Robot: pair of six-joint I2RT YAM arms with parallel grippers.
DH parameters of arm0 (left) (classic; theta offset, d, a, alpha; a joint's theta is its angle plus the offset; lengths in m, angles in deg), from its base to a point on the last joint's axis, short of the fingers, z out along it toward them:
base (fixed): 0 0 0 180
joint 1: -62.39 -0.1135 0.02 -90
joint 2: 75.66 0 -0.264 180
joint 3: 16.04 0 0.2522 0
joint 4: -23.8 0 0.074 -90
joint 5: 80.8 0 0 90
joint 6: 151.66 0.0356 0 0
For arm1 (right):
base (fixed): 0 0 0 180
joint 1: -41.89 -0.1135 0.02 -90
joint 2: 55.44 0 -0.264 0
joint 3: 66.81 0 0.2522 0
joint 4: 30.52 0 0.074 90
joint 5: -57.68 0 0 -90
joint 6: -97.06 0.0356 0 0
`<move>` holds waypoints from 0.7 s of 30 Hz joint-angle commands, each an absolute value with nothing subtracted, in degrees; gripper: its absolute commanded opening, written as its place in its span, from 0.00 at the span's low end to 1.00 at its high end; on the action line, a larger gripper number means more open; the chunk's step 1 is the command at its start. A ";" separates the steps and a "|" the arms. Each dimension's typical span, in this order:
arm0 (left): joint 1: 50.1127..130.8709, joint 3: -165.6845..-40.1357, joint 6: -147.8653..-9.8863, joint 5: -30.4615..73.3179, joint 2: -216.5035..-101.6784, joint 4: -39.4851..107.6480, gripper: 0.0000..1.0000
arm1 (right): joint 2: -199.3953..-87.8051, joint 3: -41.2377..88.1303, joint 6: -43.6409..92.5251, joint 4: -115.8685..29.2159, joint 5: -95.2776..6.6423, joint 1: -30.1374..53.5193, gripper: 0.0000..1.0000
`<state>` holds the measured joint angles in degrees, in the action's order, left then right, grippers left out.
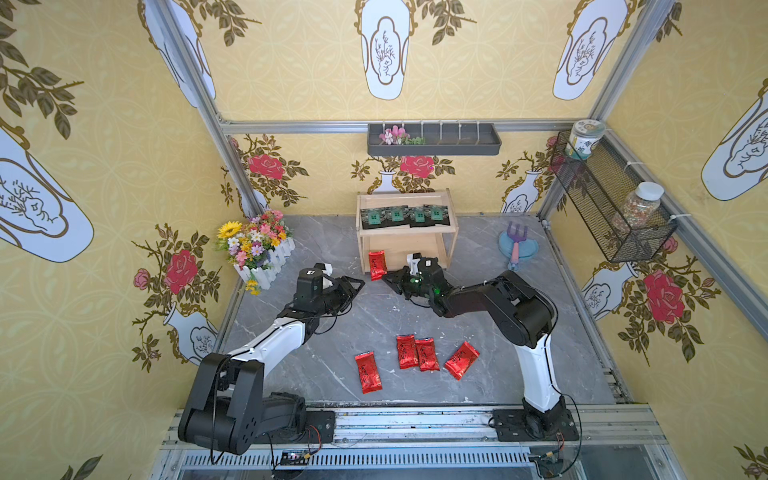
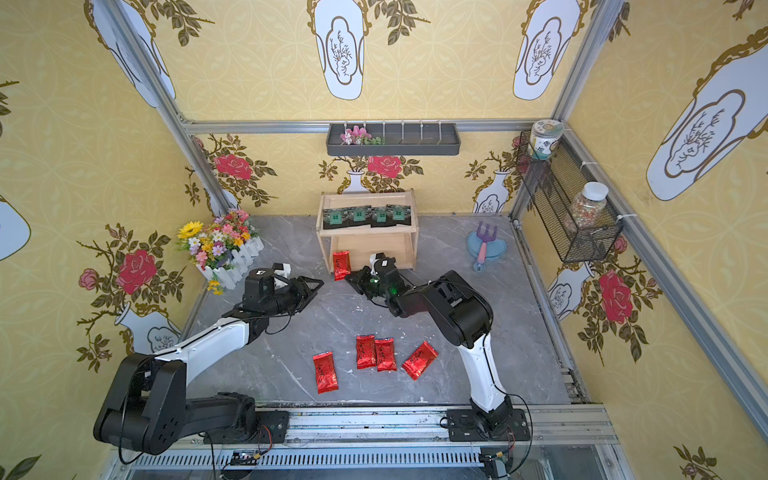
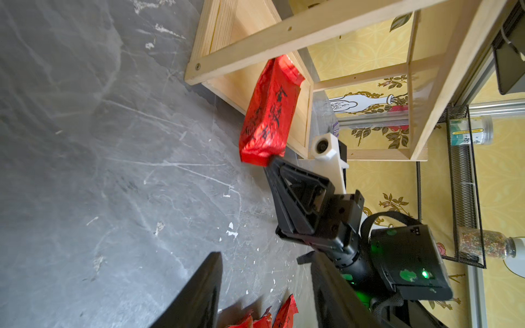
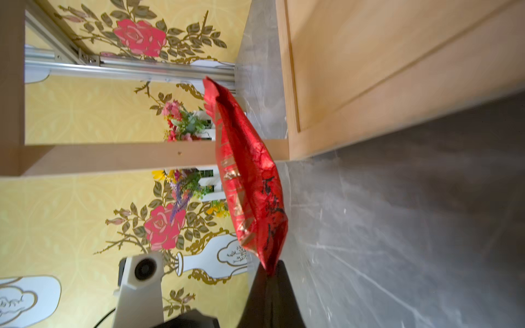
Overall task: Place the tea bags on the shelf by color
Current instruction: Place the tea bag on the shelf.
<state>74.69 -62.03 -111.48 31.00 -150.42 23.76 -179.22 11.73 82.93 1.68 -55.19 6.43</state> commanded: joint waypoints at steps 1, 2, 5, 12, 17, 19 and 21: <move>74.63 -62.07 -112.19 32.65 -150.67 20.80 0.57 | -181.12 14.92 82.04 -0.87 -51.58 6.39 0.00; 74.69 -61.98 -112.34 33.25 -150.70 19.93 0.57 | -181.71 15.99 81.81 -1.59 -51.23 6.43 0.00; 74.68 -61.34 -113.49 33.89 -150.57 17.84 0.57 | -183.49 18.72 81.42 -2.96 -50.89 6.56 0.00; 74.70 -61.18 -114.74 34.96 -151.85 15.25 0.57 | -186.92 23.79 81.03 -6.13 -52.05 7.22 0.00; 74.70 -61.00 -114.65 35.43 -152.18 14.63 0.58 | -188.45 26.24 81.31 -7.06 -52.97 7.45 0.01; 74.63 -60.96 -114.48 35.49 -152.20 14.62 0.58 | -189.21 27.24 81.63 -7.14 -53.40 7.44 0.01; 74.61 -60.92 -114.37 35.41 -152.21 14.76 0.58 | -189.75 28.15 81.95 -7.45 -53.76 7.48 0.02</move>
